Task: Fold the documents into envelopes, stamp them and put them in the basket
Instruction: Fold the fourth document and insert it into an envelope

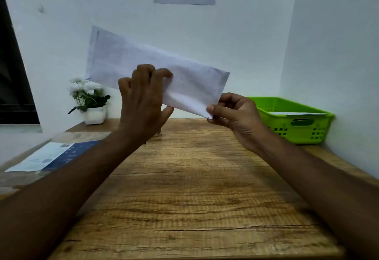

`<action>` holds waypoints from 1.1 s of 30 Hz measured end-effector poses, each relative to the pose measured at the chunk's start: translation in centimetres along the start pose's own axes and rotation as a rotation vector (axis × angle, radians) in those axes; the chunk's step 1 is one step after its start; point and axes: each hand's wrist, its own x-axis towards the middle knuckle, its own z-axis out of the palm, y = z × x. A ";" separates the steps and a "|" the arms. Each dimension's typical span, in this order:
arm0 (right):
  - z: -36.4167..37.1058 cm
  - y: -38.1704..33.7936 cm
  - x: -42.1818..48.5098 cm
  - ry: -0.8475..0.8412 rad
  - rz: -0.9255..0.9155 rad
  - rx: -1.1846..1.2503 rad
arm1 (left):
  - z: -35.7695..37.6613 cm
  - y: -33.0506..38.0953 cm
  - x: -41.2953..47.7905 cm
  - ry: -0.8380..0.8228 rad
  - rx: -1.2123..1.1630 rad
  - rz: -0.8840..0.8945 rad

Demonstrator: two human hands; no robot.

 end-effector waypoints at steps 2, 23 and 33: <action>0.4 0.2 -0.1 0.028 -0.040 -0.008 | 0.4 0.2 -0.5 -0.053 -0.015 -0.016; 1.1 1.8 -1.1 0.011 -0.881 -1.093 | 0.1 5.5 -2.2 -0.183 -1.402 -0.645; 1.0 2.3 -1.0 -0.081 -0.822 -1.222 | 1.4 1.9 -1.6 -0.343 -1.458 -0.844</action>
